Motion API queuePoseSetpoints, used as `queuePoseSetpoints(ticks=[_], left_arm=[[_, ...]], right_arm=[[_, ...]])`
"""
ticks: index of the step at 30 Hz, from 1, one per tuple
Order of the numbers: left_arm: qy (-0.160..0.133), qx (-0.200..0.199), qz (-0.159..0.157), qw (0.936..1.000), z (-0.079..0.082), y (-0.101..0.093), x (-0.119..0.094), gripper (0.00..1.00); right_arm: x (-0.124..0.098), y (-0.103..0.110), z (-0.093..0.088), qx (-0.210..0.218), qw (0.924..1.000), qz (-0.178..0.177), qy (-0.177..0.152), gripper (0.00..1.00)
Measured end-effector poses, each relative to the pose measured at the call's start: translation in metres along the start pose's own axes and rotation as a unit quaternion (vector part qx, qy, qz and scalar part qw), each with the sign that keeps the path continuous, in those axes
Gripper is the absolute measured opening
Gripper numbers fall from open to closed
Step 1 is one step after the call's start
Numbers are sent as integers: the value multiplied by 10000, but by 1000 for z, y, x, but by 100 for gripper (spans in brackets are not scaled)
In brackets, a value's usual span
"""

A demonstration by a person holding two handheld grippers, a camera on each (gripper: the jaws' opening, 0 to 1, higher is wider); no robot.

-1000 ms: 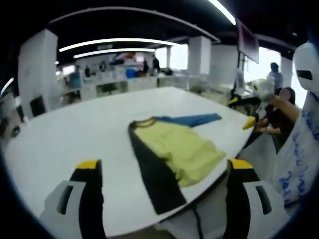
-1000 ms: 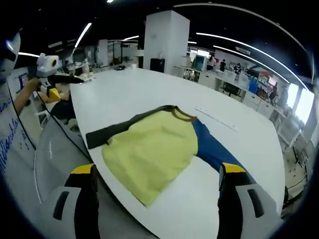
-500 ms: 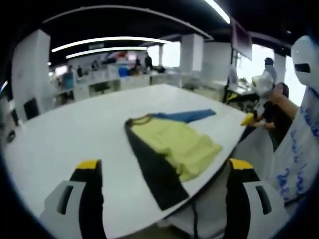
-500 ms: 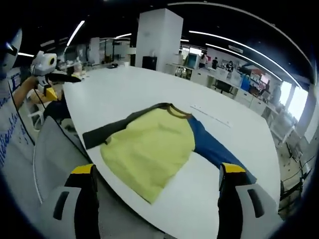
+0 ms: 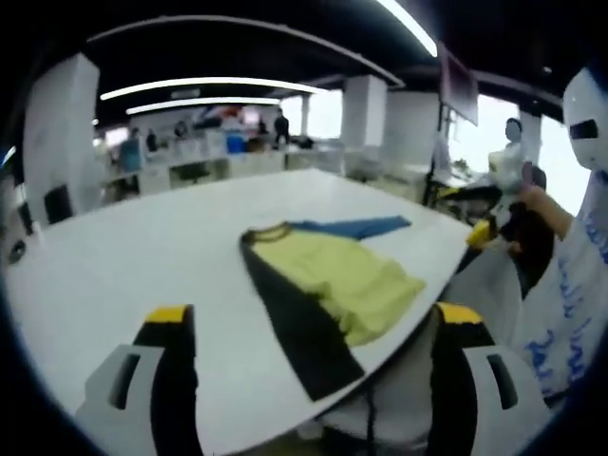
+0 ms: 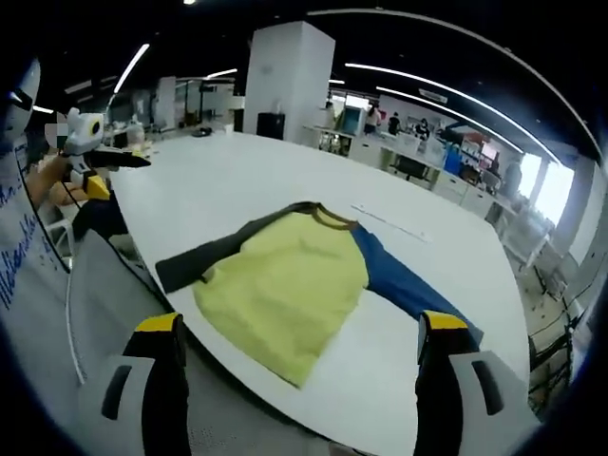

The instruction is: Fold the garment on the visible template until the final outline fits inside the template.

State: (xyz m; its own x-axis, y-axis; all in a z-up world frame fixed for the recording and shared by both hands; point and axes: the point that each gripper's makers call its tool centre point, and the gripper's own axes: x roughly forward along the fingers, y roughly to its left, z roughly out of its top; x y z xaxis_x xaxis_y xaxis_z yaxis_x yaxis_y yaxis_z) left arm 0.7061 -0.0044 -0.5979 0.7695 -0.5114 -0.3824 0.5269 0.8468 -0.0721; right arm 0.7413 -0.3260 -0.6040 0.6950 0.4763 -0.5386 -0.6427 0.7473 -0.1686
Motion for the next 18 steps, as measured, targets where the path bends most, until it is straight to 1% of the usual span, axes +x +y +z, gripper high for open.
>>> queuePoseSetpoints(ticks=[4, 6, 7, 10, 13, 15, 18], left_arm=[[89, -90, 55, 9999, -13, 3, 2, 94], [149, -135, 34, 9998, -20, 2, 3, 88], [162, -199, 9, 9997, -23, 2, 2, 87], [143, -277, 8, 9995, -28, 3, 2, 86], [157, -323, 65, 9993, -32, 7, 2, 78], [232, -346, 112, 9991, -37, 10, 4, 73], [316, -416, 50, 9986, -45, 9, 8, 70]], right_arm=[[-4, 4, -1, -4, 10000, -81, 9, 100], [-6, 4, -2, -3, 9999, -113, 31, 100], [-7, 4, -4, -19, 9998, -158, 78, 100], [-10, 5, -5, -30, 9998, -191, 90, 100], [-12, 8, -3, 5, 9998, -192, 51, 100], [-13, 9, -4, -10, 9998, -196, 71, 100], [-15, 10, -6, -11, 9998, -196, 88, 100]])
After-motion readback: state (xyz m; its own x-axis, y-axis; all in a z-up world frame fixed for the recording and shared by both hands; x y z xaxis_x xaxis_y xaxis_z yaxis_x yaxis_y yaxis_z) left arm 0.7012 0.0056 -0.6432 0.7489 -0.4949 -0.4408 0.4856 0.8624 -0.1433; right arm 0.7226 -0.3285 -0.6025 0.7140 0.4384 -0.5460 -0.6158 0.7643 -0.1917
